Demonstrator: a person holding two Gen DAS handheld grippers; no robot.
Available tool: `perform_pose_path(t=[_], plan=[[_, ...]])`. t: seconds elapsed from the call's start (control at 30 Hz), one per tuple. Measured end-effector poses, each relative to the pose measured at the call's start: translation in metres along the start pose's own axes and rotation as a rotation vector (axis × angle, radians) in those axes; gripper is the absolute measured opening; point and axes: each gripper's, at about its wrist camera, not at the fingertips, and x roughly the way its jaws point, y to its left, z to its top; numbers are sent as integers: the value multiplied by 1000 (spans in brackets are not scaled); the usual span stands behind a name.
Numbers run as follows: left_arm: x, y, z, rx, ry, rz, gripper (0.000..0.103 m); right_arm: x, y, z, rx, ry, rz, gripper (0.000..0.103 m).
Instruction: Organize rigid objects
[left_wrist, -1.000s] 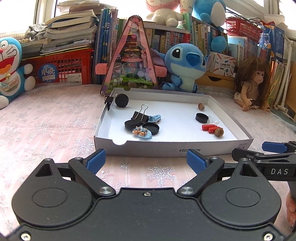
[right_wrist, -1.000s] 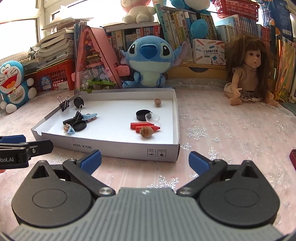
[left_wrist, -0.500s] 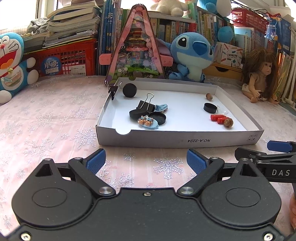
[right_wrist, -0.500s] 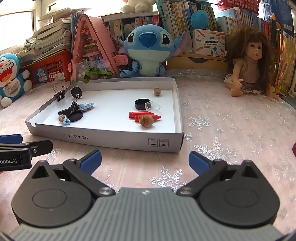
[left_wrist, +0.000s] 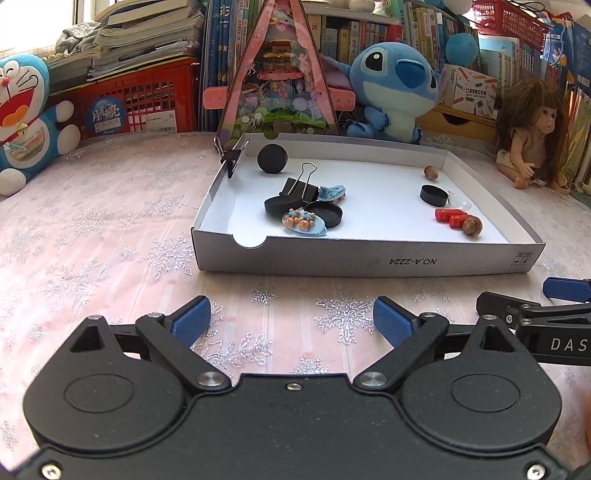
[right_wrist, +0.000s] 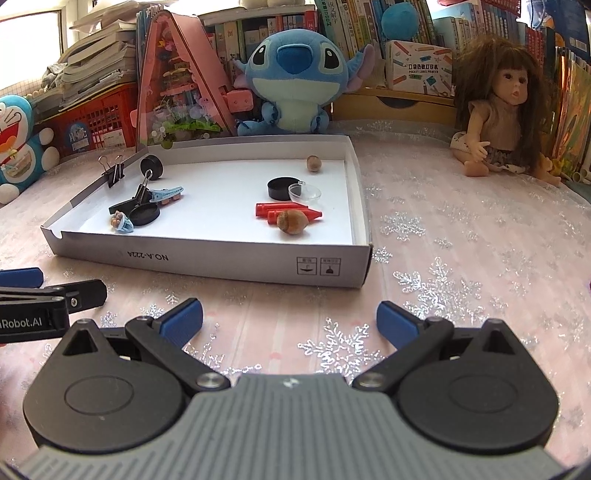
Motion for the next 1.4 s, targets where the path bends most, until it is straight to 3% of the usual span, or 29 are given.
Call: perform_pose_path(t=[0.47, 1.4], plan=[[6, -3, -3, 20, 9, 18, 102, 4, 5, -1, -25, 19, -22, 103], [7, -6, -3, 28, 12, 29, 103, 5, 5, -1, -25, 19, -22, 103]])
